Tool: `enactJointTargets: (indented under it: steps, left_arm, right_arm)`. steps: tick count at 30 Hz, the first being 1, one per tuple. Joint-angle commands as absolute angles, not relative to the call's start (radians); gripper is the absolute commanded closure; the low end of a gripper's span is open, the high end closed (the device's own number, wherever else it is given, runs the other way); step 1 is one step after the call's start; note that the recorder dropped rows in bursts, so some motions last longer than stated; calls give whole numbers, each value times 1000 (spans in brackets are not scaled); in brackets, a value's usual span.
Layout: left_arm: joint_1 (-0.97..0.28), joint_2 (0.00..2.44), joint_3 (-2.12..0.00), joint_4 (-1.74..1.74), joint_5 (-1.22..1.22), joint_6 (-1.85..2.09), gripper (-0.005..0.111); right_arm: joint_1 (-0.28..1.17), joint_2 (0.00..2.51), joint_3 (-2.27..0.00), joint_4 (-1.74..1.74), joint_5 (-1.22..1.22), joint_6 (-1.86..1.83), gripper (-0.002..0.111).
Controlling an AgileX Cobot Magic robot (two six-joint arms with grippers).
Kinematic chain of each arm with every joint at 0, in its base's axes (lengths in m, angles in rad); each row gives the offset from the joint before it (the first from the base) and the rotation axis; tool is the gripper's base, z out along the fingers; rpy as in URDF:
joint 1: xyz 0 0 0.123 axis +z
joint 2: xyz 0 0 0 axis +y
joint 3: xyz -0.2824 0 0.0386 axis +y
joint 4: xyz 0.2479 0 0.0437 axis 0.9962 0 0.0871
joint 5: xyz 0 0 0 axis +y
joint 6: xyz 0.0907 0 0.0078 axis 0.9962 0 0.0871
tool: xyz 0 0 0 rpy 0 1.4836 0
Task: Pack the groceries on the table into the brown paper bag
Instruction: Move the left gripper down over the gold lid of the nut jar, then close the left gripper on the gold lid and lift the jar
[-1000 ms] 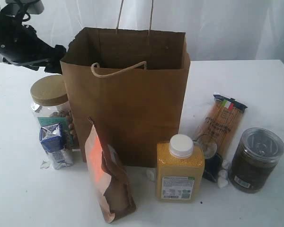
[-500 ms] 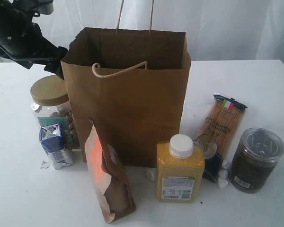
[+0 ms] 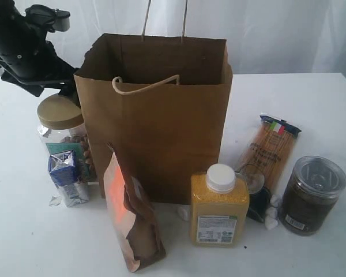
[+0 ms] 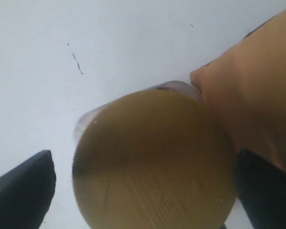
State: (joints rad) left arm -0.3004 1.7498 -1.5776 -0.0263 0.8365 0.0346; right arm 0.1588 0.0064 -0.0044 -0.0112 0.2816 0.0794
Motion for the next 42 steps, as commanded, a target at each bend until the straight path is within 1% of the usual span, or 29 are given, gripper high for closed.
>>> enactJointTargets:
  steps: [1, 31, 38, 40, 41, 42]
  left_arm:
    - [-303, 1764, -1583, -29, 857, 23, 1]
    - [-303, 1791, -1583, 9, 925, 22, 1]
    - [-303, 1828, -1583, 9, 964, 22, 2]
    - [-303, 1828, -1583, 9, 966, 22, 4]
    - [-303, 1828, -1583, 9, 968, 22, 7]
    - [-303, 1828, -1583, 17, 968, 19, 18]
  right_arm:
    - [160, 0, 0, -16, 282, 72, 108]
    - [160, 0, 0, -16, 282, 72, 108]
    - [160, 0, 0, -16, 282, 72, 108]
    - [160, 0, 0, -16, 282, 72, 108]
    - [160, 0, 0, -16, 282, 72, 108]
    - [160, 0, 0, -16, 282, 72, 108]
